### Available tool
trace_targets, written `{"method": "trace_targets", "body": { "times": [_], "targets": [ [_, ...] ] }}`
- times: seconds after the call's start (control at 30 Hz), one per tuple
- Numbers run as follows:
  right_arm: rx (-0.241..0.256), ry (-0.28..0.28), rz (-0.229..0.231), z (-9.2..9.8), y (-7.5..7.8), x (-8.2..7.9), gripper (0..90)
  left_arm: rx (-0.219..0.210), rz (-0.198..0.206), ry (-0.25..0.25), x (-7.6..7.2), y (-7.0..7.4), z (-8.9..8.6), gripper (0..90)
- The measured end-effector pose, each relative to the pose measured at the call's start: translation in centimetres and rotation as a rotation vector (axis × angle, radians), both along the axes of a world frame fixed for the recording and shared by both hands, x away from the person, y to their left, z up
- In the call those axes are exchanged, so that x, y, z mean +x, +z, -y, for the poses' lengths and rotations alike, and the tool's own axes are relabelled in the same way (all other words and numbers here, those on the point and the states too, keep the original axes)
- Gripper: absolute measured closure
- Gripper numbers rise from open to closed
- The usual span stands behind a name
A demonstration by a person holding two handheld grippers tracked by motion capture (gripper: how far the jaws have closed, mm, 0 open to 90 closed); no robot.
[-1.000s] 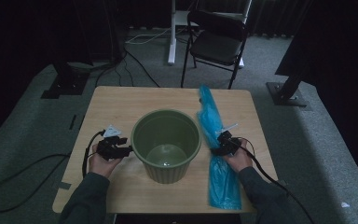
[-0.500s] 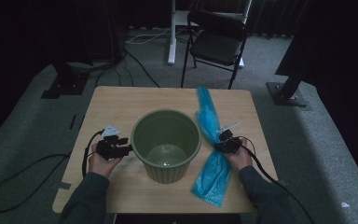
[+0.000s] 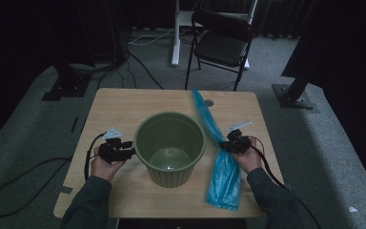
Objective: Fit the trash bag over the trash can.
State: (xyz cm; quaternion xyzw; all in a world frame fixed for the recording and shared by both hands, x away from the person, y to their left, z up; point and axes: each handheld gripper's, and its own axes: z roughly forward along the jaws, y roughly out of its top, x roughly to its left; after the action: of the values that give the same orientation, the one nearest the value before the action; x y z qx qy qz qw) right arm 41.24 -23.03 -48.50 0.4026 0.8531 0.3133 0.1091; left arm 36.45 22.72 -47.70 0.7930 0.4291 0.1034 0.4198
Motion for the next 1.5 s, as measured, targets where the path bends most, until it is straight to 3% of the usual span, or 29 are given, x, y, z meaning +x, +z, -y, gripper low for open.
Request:
{"method": "trace_targets", "body": {
  "times": [0.1,0.27,0.73,1.07,1.2,1.5],
  "targets": [
    [0.012,0.001,0.022,0.3,0.9,-0.2,88.7,-0.026,-0.018,-0.004,0.2,0.0,-0.3,52.8],
    [0.062,-0.002,0.063,0.8,2.9,-0.3,88.7,-0.021,0.01,0.0,0.1,0.3,-0.5,54.1],
    [0.116,0.033,0.148,-0.1,8.1,0.0,88.6,-0.035,0.009,-0.036,0.0,0.5,0.1,49.3],
    [0.113,0.095,0.214,-2.1,11.5,0.2,88.5,-0.042,0.021,-0.044,-0.1,0.6,0.2,49.8],
    [0.109,0.118,0.231,-2.8,13.0,0.3,88.5,-0.013,0.031,-0.044,-0.1,0.7,0.3,49.7],
    [0.107,0.184,0.264,-3.8,16.2,0.4,88.5,0.008,0.046,-0.051,-0.2,0.9,0.5,48.2]
  ]
}}
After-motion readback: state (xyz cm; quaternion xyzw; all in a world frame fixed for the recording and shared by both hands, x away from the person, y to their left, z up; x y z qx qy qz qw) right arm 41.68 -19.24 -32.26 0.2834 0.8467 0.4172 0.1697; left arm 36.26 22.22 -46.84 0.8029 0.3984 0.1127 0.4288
